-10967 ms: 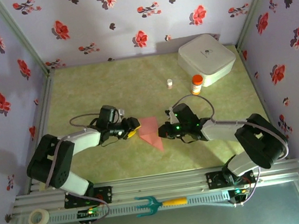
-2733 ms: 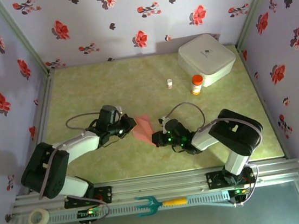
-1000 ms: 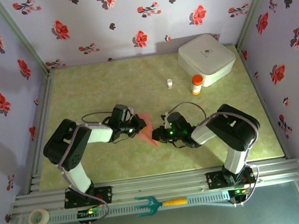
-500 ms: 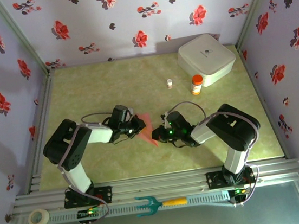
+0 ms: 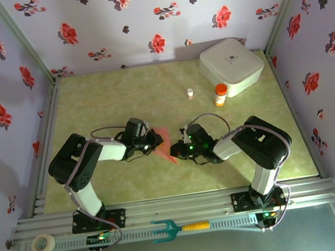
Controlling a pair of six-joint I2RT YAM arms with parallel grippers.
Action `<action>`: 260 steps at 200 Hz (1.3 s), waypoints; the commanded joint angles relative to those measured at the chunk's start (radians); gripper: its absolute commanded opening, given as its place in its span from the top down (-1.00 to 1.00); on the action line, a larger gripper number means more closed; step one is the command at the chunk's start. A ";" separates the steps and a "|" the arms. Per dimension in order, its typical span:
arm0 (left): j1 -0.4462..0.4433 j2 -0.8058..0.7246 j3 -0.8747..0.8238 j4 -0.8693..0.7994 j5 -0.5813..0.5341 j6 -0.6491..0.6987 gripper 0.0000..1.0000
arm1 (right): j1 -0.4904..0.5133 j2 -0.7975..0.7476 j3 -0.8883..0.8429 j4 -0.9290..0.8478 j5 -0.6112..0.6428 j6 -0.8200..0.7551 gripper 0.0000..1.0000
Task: Fold a paper plane with a square sheet of paper (pick it up from the middle)
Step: Fourth fold the wing at the center of the table.
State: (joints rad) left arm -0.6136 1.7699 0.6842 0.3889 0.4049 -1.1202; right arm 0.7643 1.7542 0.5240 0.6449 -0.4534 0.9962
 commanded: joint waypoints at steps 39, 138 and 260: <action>-0.004 0.013 -0.016 -0.048 -0.034 0.003 1.00 | 0.001 0.019 0.001 -0.133 0.032 0.002 0.80; -0.005 0.021 -0.024 -0.038 -0.028 0.004 1.00 | 0.002 -0.075 -0.022 -0.225 0.011 -0.015 0.75; -0.005 0.026 -0.029 -0.025 -0.027 0.000 1.00 | 0.003 -0.135 -0.061 -0.311 0.016 -0.031 0.63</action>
State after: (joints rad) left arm -0.6155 1.7699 0.6777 0.3939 0.4011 -1.1202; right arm 0.7639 1.6440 0.4938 0.4934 -0.4519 0.9955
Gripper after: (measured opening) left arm 0.061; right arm 0.178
